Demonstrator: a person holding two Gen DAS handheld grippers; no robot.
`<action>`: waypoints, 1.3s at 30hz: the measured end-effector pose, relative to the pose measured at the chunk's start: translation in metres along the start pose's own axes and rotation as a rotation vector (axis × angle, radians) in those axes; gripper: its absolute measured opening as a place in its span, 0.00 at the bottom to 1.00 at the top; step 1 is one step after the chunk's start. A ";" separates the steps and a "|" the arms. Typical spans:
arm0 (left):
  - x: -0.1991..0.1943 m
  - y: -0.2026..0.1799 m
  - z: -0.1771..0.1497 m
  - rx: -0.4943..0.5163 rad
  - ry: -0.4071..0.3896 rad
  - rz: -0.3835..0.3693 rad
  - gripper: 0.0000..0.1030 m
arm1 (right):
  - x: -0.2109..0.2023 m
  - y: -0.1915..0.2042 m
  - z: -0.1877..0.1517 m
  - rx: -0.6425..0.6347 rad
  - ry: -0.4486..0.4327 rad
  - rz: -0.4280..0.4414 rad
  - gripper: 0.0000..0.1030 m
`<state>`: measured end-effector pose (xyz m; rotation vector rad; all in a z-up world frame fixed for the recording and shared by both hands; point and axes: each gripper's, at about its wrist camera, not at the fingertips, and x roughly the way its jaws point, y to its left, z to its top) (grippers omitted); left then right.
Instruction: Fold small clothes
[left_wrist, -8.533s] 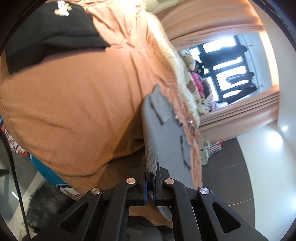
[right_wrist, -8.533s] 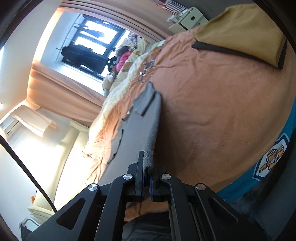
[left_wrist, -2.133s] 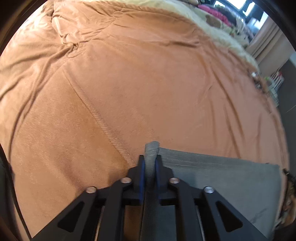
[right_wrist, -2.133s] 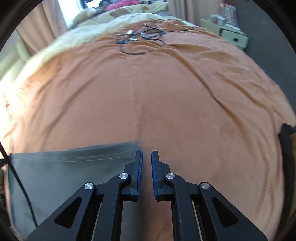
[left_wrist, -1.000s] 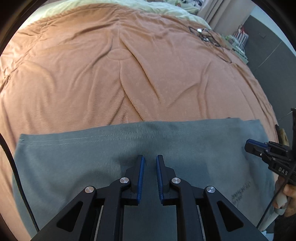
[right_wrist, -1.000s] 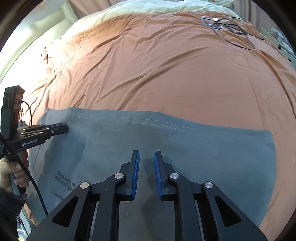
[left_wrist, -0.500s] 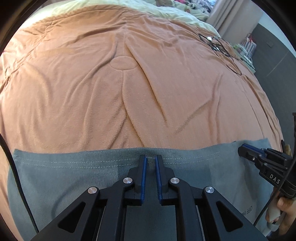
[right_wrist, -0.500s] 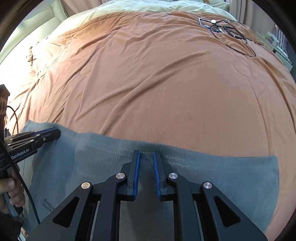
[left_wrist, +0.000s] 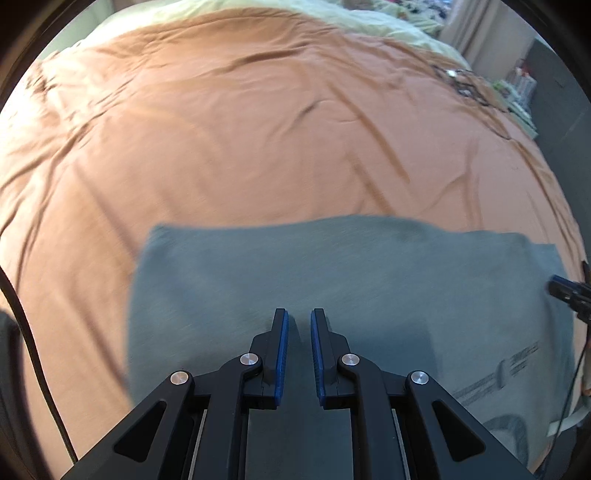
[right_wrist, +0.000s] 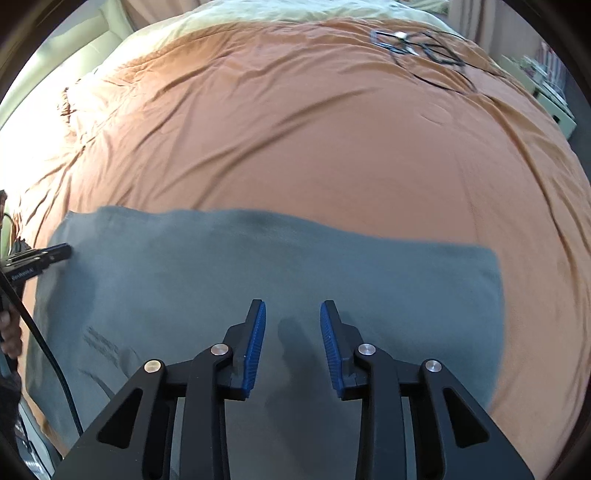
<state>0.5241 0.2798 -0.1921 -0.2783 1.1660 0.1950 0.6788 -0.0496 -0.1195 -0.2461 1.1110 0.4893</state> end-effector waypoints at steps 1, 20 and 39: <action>-0.001 0.008 -0.003 -0.011 0.010 0.015 0.13 | -0.003 -0.007 -0.004 0.005 0.005 -0.016 0.27; 0.000 0.073 -0.003 -0.114 -0.027 0.130 0.12 | -0.013 -0.077 -0.011 0.135 -0.024 -0.224 0.13; -0.048 0.017 -0.062 -0.014 -0.034 -0.065 0.64 | -0.056 -0.035 -0.068 0.032 -0.006 -0.010 0.62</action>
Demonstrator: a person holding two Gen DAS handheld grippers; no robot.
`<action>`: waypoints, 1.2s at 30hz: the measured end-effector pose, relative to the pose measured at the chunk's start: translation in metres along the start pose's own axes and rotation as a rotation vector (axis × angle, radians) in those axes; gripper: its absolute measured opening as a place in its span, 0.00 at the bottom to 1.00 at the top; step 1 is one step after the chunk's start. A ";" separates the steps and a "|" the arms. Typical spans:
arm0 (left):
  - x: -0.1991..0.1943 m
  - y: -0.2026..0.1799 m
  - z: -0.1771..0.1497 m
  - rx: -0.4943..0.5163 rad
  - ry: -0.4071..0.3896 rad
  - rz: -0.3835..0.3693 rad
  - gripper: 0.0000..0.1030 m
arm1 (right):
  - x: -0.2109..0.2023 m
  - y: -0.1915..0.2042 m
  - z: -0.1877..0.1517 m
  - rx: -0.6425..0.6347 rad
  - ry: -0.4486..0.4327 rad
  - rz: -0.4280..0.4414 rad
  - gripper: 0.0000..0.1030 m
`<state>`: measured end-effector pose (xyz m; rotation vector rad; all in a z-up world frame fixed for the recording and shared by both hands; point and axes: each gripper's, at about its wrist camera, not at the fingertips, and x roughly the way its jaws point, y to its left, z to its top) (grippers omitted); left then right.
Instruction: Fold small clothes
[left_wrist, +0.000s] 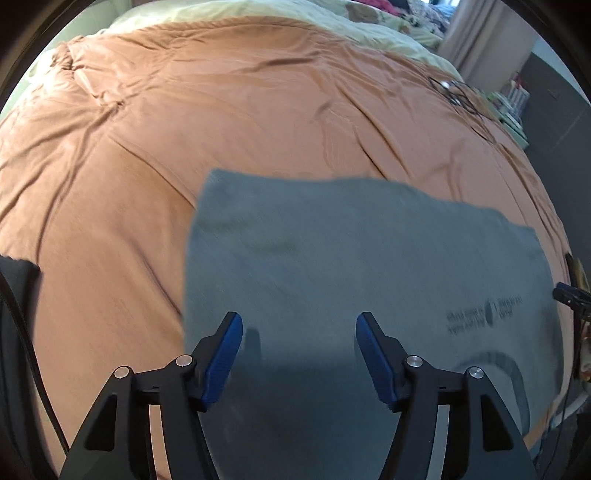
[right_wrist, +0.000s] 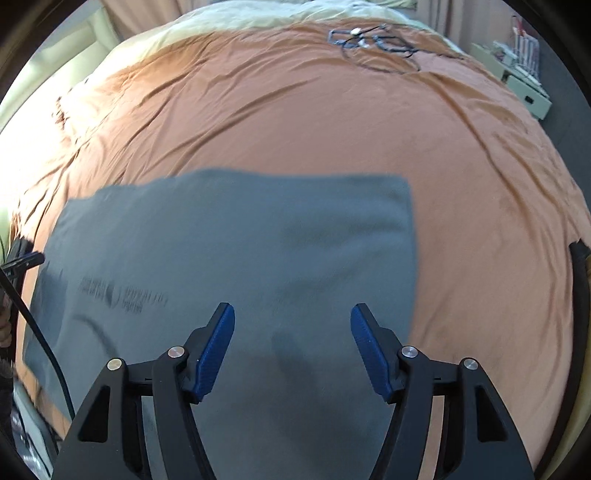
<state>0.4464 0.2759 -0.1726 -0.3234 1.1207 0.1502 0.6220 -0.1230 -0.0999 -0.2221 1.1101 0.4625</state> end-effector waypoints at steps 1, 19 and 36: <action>0.000 -0.005 -0.008 0.007 0.007 -0.008 0.64 | 0.000 0.004 -0.009 -0.014 0.015 0.006 0.62; -0.014 -0.012 -0.115 0.075 0.061 0.004 0.64 | -0.033 0.002 -0.110 -0.081 0.077 0.036 0.62; -0.049 0.034 -0.184 0.090 0.030 0.087 0.22 | -0.068 -0.038 -0.186 -0.012 0.078 -0.036 0.31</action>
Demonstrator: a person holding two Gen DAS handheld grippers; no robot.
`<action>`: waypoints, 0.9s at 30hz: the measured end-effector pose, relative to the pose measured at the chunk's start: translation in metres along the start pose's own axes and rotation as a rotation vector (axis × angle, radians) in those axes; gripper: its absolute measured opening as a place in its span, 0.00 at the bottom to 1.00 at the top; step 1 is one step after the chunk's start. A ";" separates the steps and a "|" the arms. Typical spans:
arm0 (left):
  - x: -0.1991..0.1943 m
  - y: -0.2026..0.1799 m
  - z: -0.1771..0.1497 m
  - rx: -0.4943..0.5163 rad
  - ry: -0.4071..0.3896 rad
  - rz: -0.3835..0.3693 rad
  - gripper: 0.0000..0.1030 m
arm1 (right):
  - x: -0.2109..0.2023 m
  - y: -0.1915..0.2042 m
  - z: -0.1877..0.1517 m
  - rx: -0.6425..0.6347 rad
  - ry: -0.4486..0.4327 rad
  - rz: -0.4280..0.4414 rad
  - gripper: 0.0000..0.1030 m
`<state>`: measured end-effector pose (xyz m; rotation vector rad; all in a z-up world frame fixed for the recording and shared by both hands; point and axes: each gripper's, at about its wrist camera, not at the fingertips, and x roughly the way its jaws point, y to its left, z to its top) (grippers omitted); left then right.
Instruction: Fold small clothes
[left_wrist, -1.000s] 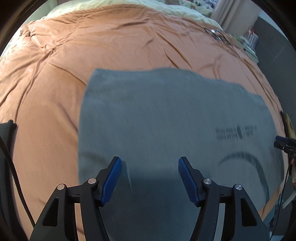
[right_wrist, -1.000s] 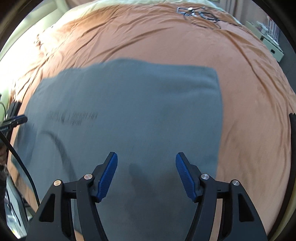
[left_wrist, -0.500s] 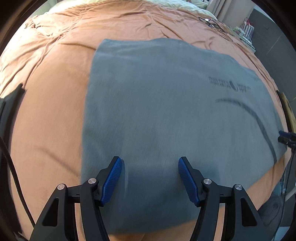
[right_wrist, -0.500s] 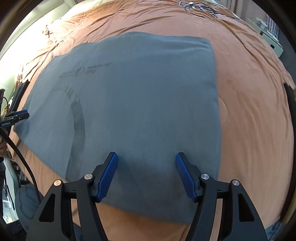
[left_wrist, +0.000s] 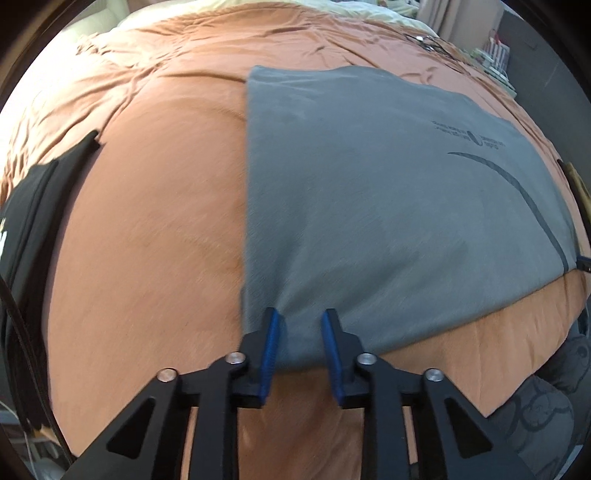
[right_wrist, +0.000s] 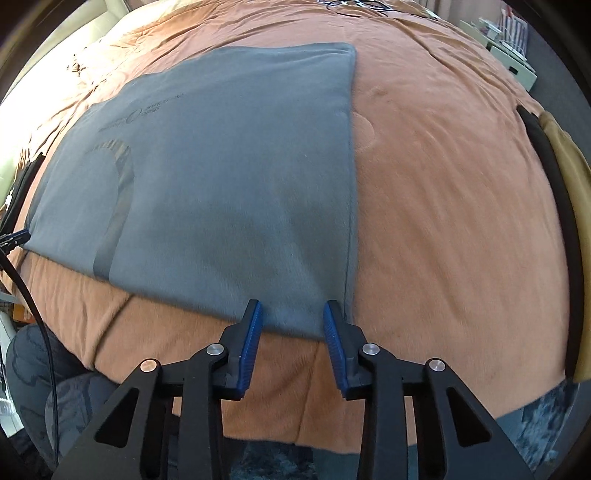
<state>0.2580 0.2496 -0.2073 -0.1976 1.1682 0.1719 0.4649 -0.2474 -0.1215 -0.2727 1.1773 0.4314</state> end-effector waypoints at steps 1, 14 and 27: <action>-0.001 0.002 -0.003 -0.007 0.002 -0.001 0.20 | -0.002 0.000 -0.003 0.001 0.001 -0.001 0.30; -0.030 0.041 -0.023 -0.219 -0.032 -0.094 0.27 | -0.040 -0.048 -0.041 0.248 -0.115 0.236 0.31; -0.006 0.063 -0.036 -0.508 -0.035 -0.319 0.52 | 0.003 -0.102 -0.069 0.551 -0.135 0.548 0.31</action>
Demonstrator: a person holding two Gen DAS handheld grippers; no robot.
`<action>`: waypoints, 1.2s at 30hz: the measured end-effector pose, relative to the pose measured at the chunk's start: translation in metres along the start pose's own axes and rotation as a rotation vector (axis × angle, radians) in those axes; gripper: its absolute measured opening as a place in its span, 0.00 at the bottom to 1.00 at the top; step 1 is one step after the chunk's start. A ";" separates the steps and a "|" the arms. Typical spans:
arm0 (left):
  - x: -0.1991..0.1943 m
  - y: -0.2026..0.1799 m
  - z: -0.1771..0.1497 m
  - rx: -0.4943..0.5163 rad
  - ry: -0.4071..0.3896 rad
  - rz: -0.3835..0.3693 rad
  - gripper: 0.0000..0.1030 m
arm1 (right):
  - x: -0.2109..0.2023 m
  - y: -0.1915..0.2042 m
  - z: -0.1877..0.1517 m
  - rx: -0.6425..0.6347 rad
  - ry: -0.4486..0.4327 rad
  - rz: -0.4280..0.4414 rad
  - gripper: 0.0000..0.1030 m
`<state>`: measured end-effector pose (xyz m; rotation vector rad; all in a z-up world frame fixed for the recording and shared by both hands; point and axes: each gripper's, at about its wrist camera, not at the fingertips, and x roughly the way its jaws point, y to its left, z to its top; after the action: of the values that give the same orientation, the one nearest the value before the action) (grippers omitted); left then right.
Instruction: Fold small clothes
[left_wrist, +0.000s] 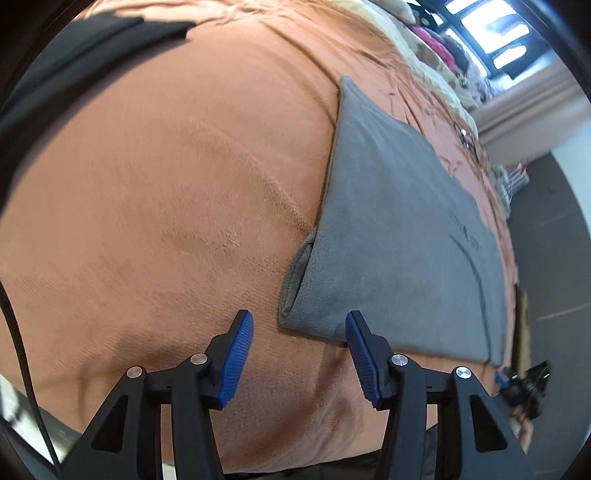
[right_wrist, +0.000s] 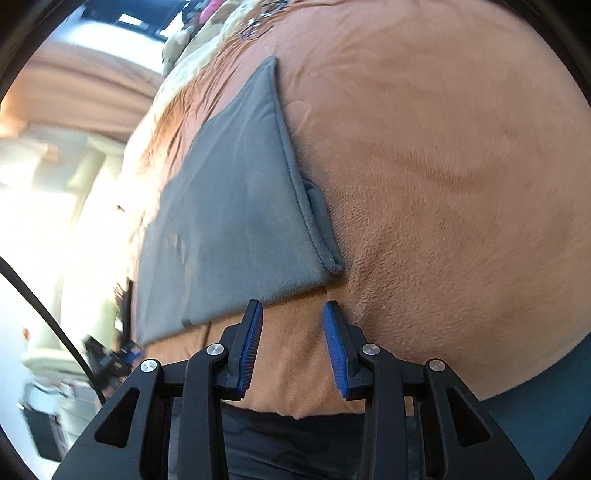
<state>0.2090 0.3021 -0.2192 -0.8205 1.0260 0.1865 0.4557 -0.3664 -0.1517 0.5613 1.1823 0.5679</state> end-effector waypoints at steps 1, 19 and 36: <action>0.000 0.002 0.000 -0.018 -0.002 -0.012 0.53 | 0.001 -0.005 0.001 0.019 -0.009 0.015 0.31; 0.005 0.023 -0.010 -0.287 -0.058 -0.239 0.52 | 0.014 -0.039 -0.004 0.139 -0.198 0.112 0.11; 0.000 -0.007 -0.014 -0.013 -0.185 0.021 0.08 | -0.001 -0.007 -0.011 0.066 -0.250 0.066 0.03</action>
<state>0.2028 0.2875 -0.2187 -0.7893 0.8607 0.2821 0.4460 -0.3714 -0.1591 0.7088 0.9511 0.5002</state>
